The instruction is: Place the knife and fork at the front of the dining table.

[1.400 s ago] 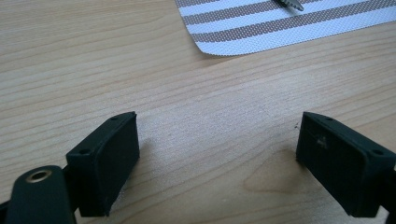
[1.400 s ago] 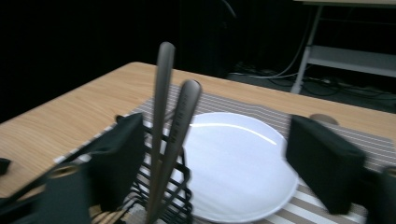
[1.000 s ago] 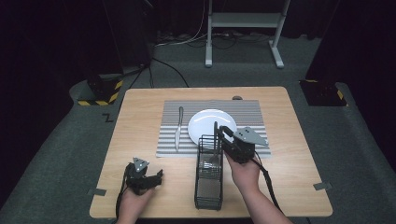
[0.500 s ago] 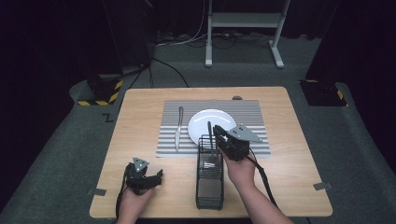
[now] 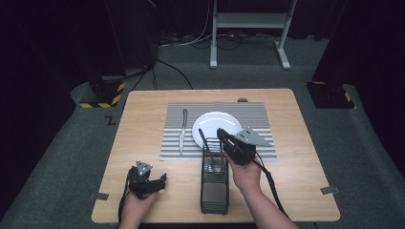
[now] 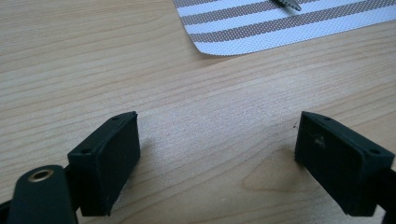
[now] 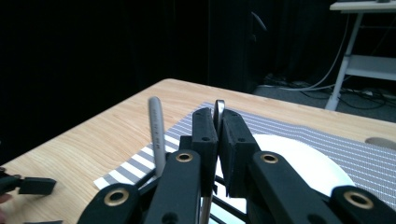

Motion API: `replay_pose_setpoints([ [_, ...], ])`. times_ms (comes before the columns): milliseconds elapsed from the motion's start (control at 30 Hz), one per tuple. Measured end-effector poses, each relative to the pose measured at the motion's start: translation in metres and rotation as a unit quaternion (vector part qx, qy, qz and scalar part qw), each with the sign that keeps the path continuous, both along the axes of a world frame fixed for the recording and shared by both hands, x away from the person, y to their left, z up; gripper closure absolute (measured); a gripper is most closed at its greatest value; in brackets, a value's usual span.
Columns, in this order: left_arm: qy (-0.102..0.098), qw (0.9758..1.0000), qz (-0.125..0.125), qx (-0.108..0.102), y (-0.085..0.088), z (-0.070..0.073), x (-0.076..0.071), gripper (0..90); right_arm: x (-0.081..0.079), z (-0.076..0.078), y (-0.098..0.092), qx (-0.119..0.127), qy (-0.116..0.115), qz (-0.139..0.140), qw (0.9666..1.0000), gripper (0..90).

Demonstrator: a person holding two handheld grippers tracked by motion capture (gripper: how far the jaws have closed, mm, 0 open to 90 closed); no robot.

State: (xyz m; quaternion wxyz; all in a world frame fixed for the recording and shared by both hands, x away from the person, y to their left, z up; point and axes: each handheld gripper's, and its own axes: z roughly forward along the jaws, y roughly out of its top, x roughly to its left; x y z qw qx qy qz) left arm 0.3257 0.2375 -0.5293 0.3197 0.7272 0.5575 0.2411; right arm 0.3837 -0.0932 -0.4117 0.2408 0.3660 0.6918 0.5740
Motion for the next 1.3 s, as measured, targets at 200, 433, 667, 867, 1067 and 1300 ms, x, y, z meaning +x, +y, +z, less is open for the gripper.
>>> replay_pose_setpoints([
  [200,0.0,1.0,0.0,0.0,0.0,0.0,0.0,14.0,-0.013,0.008,-0.002,0.009,-0.017,0.009,0.9998,86.8],
  [433,0.0,1.0,0.0,0.0,0.0,0.0,0.0,14.0,-0.024,0.022,-0.009,0.024,-0.039,0.01,0.9989,86.9],
  [667,0.0,1.0,0.0,0.001,0.0,0.0,0.0,14.0,-0.032,0.038,-0.016,0.04,-0.069,0.013,0.9967,86.9],
  [867,0.0,1.0,0.0,0.001,0.0,0.0,0.0,14.0,-0.037,0.052,-0.017,0.049,-0.091,0.015,0.9945,87.0],
  [1067,0.0,1.0,0.0,0.001,0.0,0.0,0.0,14.0,-0.044,0.068,-0.016,0.055,-0.117,0.017,0.9915,87.0],
  [1300,0.0,1.0,0.0,0.0,0.0,0.0,0.0,14.1,-0.049,0.084,-0.02,0.065,-0.136,0.016,0.9884,87.0],
])
